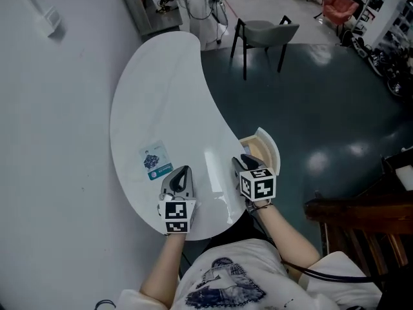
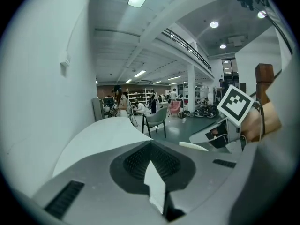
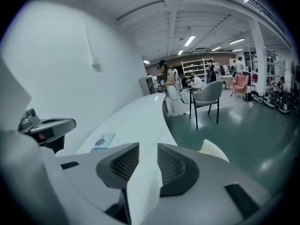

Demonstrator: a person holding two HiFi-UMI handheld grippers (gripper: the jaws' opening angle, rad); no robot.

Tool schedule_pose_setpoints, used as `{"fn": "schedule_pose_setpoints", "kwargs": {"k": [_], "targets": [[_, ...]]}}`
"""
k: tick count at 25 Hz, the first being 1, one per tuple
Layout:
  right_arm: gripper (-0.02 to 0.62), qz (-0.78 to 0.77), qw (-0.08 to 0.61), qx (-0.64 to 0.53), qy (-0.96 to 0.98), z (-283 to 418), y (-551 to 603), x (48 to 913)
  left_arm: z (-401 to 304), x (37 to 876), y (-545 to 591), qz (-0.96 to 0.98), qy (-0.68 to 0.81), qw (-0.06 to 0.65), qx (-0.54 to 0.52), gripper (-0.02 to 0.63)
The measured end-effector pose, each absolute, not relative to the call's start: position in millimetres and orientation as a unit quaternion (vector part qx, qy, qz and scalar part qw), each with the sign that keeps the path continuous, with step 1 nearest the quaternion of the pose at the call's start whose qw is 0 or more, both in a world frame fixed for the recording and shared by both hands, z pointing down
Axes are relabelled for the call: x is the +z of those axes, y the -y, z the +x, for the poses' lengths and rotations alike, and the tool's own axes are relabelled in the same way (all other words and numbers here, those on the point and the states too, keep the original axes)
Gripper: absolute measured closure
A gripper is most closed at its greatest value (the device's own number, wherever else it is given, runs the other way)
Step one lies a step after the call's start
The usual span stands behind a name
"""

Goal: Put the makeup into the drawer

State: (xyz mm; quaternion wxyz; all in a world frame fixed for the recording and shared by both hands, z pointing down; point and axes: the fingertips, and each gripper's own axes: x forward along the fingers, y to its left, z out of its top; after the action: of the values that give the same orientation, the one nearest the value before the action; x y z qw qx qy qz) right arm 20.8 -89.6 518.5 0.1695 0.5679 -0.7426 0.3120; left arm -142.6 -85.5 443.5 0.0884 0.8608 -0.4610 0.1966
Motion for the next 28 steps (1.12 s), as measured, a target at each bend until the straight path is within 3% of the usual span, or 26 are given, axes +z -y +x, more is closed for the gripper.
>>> {"fn": "schedule_pose_setpoints", "kwargs": {"k": [14,28], "targets": [[0.463,0.528,0.103,0.217,0.815,-86,43,388,-216,353,28,0.850,0.510,0.056,0.118,0.560],[0.463,0.506,0.090,0.173,0.840,-128,23,337,-263,321,2,0.835,0.542,0.037,0.089,0.560]]}}
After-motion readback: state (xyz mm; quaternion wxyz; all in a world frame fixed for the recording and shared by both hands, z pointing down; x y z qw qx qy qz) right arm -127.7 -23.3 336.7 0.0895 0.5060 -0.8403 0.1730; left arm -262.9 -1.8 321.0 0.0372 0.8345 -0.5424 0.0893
